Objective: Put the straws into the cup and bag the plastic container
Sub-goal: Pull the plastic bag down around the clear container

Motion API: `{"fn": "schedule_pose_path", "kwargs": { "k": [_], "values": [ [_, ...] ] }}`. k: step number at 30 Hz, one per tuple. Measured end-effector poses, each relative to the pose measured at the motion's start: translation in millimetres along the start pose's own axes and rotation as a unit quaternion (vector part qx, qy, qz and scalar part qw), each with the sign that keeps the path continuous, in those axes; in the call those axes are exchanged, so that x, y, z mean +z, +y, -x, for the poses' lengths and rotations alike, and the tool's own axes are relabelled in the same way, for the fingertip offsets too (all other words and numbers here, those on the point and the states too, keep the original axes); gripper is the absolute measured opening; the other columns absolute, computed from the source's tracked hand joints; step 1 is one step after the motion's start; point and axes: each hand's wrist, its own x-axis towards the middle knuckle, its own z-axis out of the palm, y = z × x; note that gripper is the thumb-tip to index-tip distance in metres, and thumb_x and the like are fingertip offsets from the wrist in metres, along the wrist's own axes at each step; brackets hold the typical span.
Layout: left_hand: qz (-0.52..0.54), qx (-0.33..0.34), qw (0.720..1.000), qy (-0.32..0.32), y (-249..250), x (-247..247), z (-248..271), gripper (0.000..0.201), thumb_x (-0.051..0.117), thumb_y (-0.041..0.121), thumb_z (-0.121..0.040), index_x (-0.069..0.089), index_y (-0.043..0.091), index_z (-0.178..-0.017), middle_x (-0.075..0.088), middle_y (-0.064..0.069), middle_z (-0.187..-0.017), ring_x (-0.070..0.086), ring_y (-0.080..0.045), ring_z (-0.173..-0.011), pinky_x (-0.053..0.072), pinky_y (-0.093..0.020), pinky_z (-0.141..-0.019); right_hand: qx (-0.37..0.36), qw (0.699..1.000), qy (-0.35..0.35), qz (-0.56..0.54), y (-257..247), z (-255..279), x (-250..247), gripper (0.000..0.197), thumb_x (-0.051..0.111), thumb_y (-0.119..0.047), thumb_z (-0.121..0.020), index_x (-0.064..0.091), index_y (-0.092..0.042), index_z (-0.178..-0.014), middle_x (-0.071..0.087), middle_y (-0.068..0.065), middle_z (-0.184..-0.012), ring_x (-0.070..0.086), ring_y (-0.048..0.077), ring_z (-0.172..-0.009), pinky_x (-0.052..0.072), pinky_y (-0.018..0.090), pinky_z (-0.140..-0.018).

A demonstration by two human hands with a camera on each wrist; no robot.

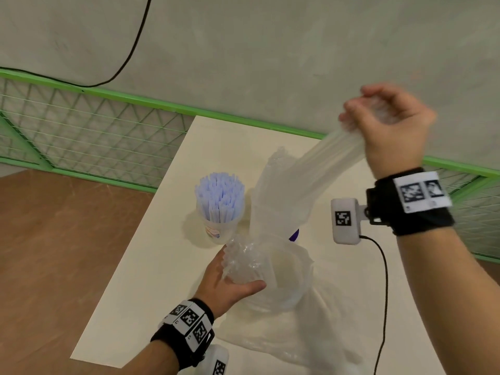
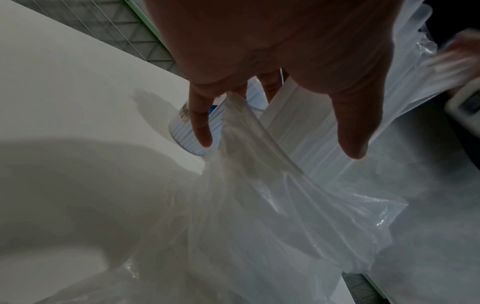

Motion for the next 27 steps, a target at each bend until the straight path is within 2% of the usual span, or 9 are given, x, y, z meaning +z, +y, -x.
{"fn": "schedule_pose_path", "kwargs": {
  "k": [3, 5, 7, 9, 12, 14, 21, 25, 27],
  "values": [
    [0.0, 0.001, 1.0, -0.001, 0, 0, 0, 0.077, 0.093, 0.012, -0.059, 0.055, 0.026, -0.125, 0.068, 0.009, -0.115, 0.064, -0.002, -0.106, 0.048, -0.009, -0.082, 0.046, 0.991, -0.092, 0.089, 45, 14, 8, 0.018, 0.079, -0.016, -0.079, 0.071, -0.019, -0.094, 0.074, 0.0, -0.081, 0.071, 0.025, -0.074, 0.059, 0.04, -0.078],
    [0.007, 0.0, 1.0, -0.001, 1, 0, 0, 0.076, 0.092, 0.009, -0.059, 0.056, 0.024, -0.124, 0.068, 0.007, -0.114, 0.064, -0.002, -0.105, 0.049, -0.009, -0.081, 0.003, 0.964, -0.155, 0.216, 66, 25, 9, 0.018, 0.078, -0.024, -0.082, 0.072, -0.017, -0.097, 0.074, -0.004, -0.09, 0.07, 0.016, -0.083, 0.054, 0.026, -0.087],
    [0.008, 0.001, 1.0, 0.0, 3, 0, 1, 0.074, 0.091, 0.005, -0.061, 0.056, 0.02, -0.124, 0.068, 0.005, -0.113, 0.065, 0.0, -0.101, 0.048, -0.008, -0.078, -0.051, 0.915, -0.23, 0.327, 84, 35, 9, 0.025, 0.074, -0.032, -0.086, 0.072, -0.018, -0.107, 0.073, -0.005, -0.106, 0.068, 0.013, -0.1, 0.047, 0.02, -0.095],
    [0.012, 0.002, 1.0, 0.001, 4, 0, 1, 0.075, 0.09, 0.004, -0.061, 0.055, 0.018, -0.126, 0.068, 0.004, -0.115, 0.064, 0.001, -0.101, 0.048, -0.007, -0.077, -0.063, 0.848, -0.33, 0.409, 100, 48, 8, 0.037, 0.066, -0.038, -0.091, 0.064, -0.025, -0.126, 0.063, -0.007, -0.131, 0.055, 0.017, -0.127, 0.042, 0.033, -0.106],
    [0.021, -0.005, 1.0, -0.002, 4, 0, 1, 0.077, 0.091, 0.006, -0.061, 0.054, 0.021, -0.128, 0.068, 0.006, -0.116, 0.064, -0.002, -0.105, 0.048, -0.007, -0.078, -0.076, 0.741, -0.453, 0.489, 115, 62, 4, 0.052, 0.038, -0.05, -0.101, 0.034, -0.033, -0.15, 0.033, -0.014, -0.155, 0.018, 0.02, -0.149, 0.02, 0.041, -0.118],
    [0.022, -0.007, 1.0, 0.001, 4, -1, 1, 0.077, 0.091, 0.008, -0.061, 0.054, 0.023, -0.127, 0.068, 0.007, -0.115, 0.064, -0.002, -0.106, 0.048, -0.007, -0.079, -0.079, 0.705, -0.484, 0.512, 114, 65, 2, 0.062, 0.018, -0.06, -0.098, 0.015, -0.036, -0.155, 0.014, -0.018, -0.161, -0.001, 0.019, -0.151, 0.008, 0.041, -0.119],
    [0.022, -0.015, 1.0, 0.0, 7, 2, 4, 0.076, 0.09, 0.004, -0.062, 0.054, 0.02, -0.127, 0.068, 0.006, -0.114, 0.065, 0.001, -0.101, 0.048, -0.007, -0.076, -0.045, 0.729, -0.396, 0.556, 108, 60, 21, 0.07, 0.031, -0.073, -0.089, 0.016, -0.042, -0.151, 0.008, -0.019, -0.162, 0.003, 0.027, -0.15, 0.014, 0.062, -0.109],
    [0.017, -0.011, 1.0, 0.002, 10, 2, 4, 0.074, 0.09, 0.004, -0.062, 0.055, 0.019, -0.126, 0.068, 0.005, -0.114, 0.064, 0.003, -0.099, 0.047, -0.005, -0.075, -0.03, 0.706, -0.4, 0.583, 111, 55, 44, 0.054, 0.03, -0.071, -0.091, 0.03, -0.052, -0.142, 0.026, -0.024, -0.156, 0.024, 0.025, -0.146, 0.022, 0.063, -0.104],
    [0.02, -0.011, 1.0, 0.004, 10, 3, 4, 0.072, 0.089, 0.003, -0.062, 0.056, 0.019, -0.124, 0.068, 0.005, -0.113, 0.065, 0.003, -0.098, 0.047, -0.005, -0.075, -0.028, 0.725, -0.375, 0.577, 113, 56, 51, 0.043, 0.035, -0.065, -0.094, 0.046, -0.05, -0.133, 0.041, -0.025, -0.147, 0.034, 0.021, -0.141, 0.025, 0.061, -0.103]
  ]
}}
